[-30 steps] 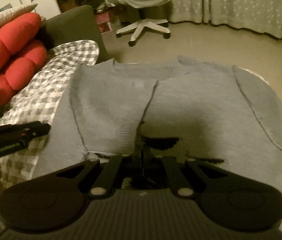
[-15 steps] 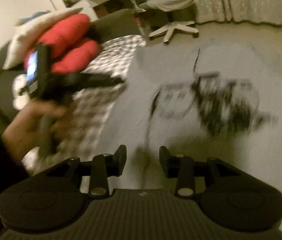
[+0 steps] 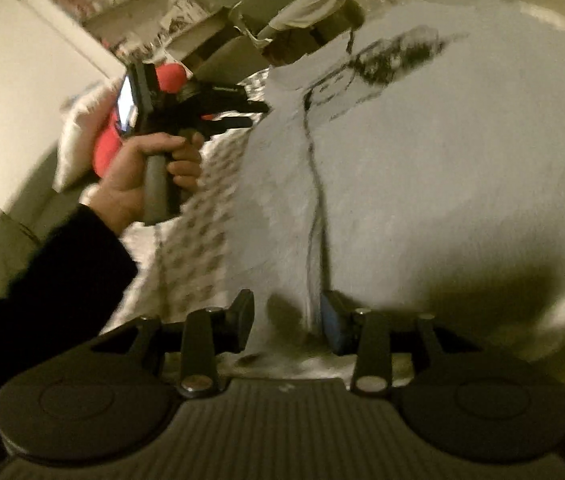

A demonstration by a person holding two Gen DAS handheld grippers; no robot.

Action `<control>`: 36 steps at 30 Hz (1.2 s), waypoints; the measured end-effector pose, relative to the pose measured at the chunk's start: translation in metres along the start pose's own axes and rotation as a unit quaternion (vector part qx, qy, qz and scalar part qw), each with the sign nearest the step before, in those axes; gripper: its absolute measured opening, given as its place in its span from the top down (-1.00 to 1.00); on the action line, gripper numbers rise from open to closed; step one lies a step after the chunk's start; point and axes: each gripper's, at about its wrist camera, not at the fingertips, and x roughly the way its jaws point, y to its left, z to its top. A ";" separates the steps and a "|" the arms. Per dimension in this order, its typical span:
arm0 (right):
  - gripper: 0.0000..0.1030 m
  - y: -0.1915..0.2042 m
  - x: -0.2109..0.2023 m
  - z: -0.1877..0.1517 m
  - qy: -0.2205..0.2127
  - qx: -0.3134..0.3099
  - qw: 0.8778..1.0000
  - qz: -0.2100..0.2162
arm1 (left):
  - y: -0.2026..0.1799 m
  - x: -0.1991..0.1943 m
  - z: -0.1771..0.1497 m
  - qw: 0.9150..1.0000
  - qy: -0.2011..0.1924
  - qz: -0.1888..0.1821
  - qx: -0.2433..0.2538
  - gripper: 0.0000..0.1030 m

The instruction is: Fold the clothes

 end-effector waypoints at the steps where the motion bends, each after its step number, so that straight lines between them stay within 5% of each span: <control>1: 0.19 -0.001 0.002 -0.004 0.000 0.008 1.000 0.005 | -0.001 0.000 -0.001 1.000 0.001 0.001 0.001 0.34; 8: 0.28 -0.006 0.016 -0.022 -0.042 0.081 0.996 0.020 | -0.002 -0.004 -0.003 1.000 0.001 -0.002 0.001 0.34; 11: 0.76 0.000 0.020 -0.024 -0.049 0.075 0.996 0.017 | -0.002 -0.005 -0.004 1.000 0.000 -0.001 0.002 0.34; 13: 0.85 0.004 0.018 -0.027 -0.056 0.064 0.996 0.028 | -0.001 -0.006 -0.004 1.000 -0.001 -0.002 0.000 0.34; 16: 0.87 0.009 0.017 -0.034 -0.055 0.049 0.996 0.047 | -0.001 -0.006 -0.004 1.000 -0.002 0.000 0.002 0.34; 24: 0.85 0.013 0.028 -0.041 -0.054 0.015 0.998 0.015 | -0.002 -0.006 -0.004 1.000 -0.001 0.005 0.011 0.34; 31: 0.71 0.006 0.026 -0.046 0.004 0.026 1.000 0.005 | -0.005 -0.010 -0.003 1.000 -0.005 0.008 0.019 0.34; 36: 0.71 0.030 0.004 -0.042 0.012 -0.087 0.996 -0.018 | -0.011 -0.019 -0.001 0.999 -0.019 0.008 0.030 0.34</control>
